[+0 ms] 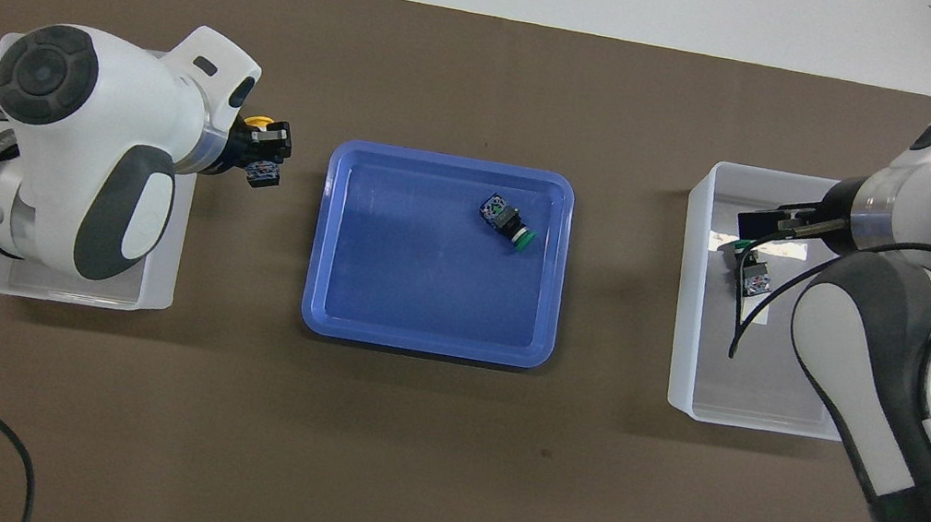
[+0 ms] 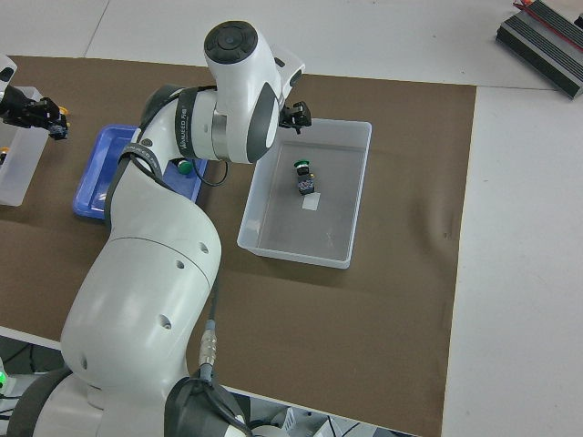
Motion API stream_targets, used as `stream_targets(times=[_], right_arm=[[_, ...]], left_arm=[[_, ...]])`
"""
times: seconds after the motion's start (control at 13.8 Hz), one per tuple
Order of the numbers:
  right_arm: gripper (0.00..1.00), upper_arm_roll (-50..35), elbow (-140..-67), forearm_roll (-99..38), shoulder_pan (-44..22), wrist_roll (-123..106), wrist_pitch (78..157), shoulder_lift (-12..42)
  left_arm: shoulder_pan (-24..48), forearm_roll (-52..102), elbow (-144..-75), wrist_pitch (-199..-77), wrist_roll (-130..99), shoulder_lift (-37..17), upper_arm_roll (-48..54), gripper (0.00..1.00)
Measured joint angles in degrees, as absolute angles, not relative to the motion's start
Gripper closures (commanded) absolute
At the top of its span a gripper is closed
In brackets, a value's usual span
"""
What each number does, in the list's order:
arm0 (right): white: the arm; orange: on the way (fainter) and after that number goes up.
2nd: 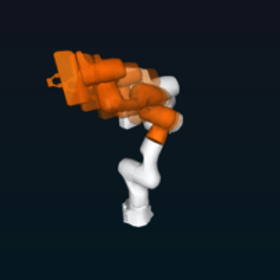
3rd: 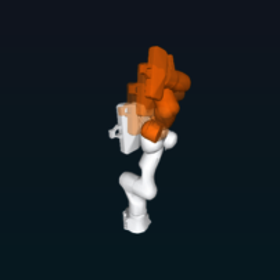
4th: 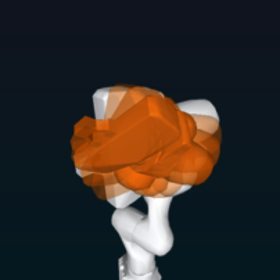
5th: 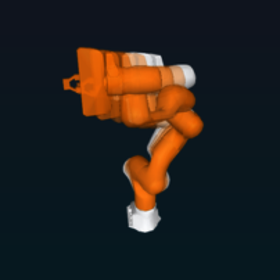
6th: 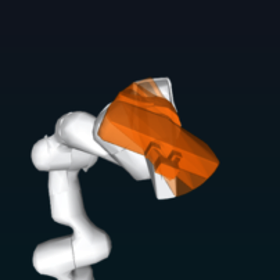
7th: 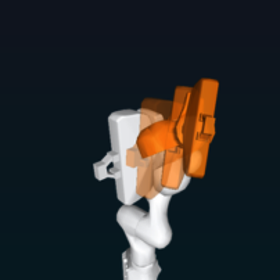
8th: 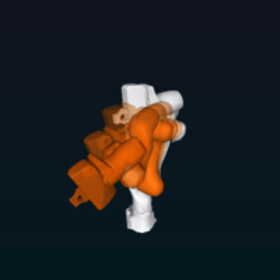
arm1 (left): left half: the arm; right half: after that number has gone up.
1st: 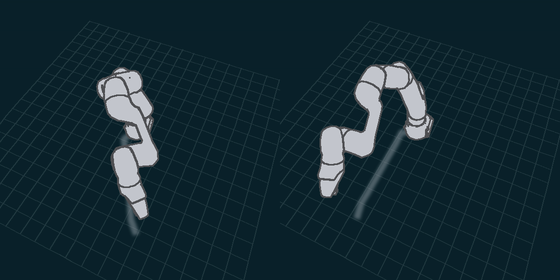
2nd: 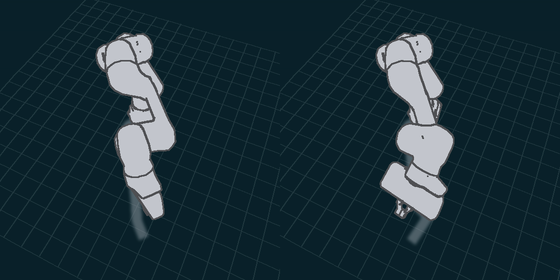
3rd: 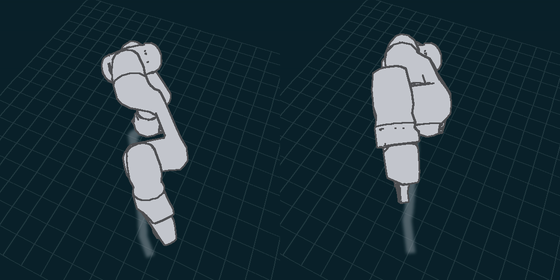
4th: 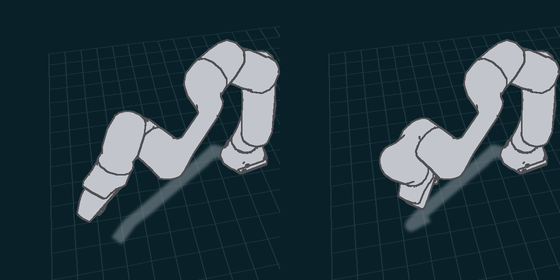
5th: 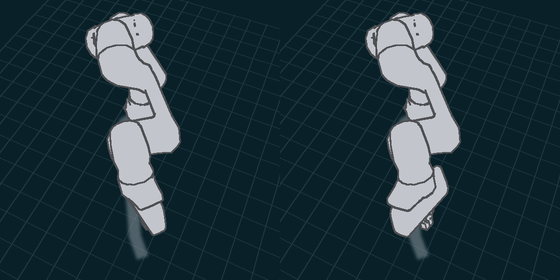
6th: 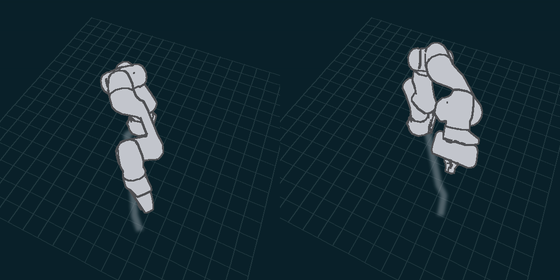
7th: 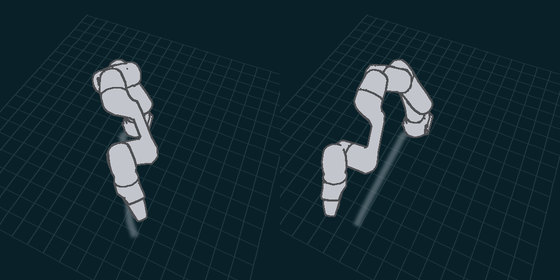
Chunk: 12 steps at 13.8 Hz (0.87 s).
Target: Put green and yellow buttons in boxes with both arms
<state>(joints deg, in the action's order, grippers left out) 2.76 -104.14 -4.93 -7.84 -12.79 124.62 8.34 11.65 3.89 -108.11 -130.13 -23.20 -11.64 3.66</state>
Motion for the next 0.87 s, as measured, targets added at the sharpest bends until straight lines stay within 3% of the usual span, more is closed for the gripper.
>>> stream_targets(times=[0.36,0.87], right_arm=[[0.00,2.46,-101.11,-4.97,-18.80,-7.31,125.79,12.19],[0.00,0.57,-96.86,-4.97,-26.56,-0.98,136.83,25.08]], left_arm=[[3.60,3.93,-103.13,-116.01,-6.28,-9.87,3.59,1.00],[-4.01,3.90,-105.47,-115.43,5.35,-9.49,3.18,1.00]])
